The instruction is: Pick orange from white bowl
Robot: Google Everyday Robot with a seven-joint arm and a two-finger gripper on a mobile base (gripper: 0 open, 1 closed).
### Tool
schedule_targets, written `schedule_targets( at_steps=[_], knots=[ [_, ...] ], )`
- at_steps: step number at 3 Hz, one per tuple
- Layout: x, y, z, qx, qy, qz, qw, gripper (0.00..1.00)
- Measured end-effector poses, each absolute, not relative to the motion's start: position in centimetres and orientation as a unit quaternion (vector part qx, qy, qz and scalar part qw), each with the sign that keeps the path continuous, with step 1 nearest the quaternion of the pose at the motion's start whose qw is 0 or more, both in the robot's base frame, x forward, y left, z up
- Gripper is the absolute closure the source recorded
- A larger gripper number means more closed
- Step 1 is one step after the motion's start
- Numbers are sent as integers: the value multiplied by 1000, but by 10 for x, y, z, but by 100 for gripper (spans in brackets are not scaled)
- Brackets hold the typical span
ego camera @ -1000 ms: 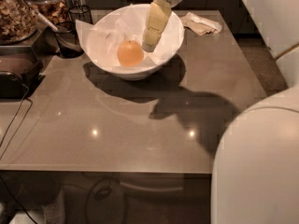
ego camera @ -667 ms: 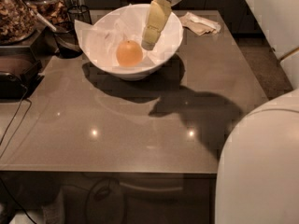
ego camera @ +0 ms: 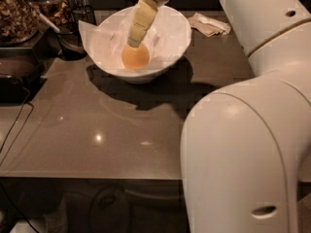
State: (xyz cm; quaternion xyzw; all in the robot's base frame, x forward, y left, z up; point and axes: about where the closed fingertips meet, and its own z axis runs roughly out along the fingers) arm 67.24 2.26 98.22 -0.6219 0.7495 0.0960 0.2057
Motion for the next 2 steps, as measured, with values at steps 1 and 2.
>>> schedule_targets(
  at_steps=[1, 2],
  knots=[
    [689, 30, 973, -606, 760, 113, 207, 5],
    [700, 36, 960, -592, 770, 126, 200, 10]
  ],
)
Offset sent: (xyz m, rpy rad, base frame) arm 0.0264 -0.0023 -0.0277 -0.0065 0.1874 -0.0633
